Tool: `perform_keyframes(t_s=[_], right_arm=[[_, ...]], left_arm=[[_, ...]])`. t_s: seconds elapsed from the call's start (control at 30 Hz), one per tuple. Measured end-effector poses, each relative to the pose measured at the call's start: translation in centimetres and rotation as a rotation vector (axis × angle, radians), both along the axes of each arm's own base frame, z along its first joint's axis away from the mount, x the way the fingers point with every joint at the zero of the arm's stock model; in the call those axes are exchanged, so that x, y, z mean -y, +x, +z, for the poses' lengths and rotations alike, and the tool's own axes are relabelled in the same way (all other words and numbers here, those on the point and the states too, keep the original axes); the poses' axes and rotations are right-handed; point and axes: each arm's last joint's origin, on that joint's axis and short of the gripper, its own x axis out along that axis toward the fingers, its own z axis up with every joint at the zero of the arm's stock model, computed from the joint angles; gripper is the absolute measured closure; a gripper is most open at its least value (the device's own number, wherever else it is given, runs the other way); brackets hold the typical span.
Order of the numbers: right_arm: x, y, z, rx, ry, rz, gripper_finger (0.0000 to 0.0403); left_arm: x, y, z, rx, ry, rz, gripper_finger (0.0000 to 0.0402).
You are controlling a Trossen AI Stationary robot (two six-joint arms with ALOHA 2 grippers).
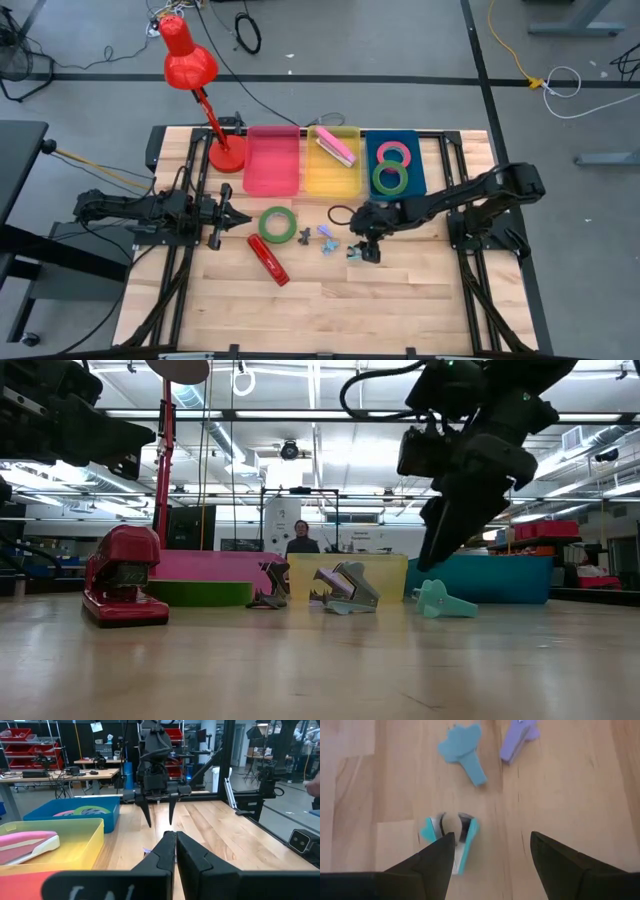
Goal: Pick and place Stapler, Stapler remover, tape
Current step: Put the right blue staple remover into the pink bin
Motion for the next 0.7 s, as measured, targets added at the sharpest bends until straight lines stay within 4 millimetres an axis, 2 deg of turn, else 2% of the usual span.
perform_keyframes(t_s=[0.27, 0.7], right_arm=[[-0.1, 0.5, -1.3, -0.027, 0.023, 0.015, 0.015], [-0.3, 0.7, -1.4, -0.021, 0.065, 0.023, 0.0192]], left_arm=[[0.0, 0.0, 0.0, 0.0, 0.0, 0.0, 0.0381], [0.0, 0.0, 0.0, 0.0, 0.0, 0.0, 0.0381]])
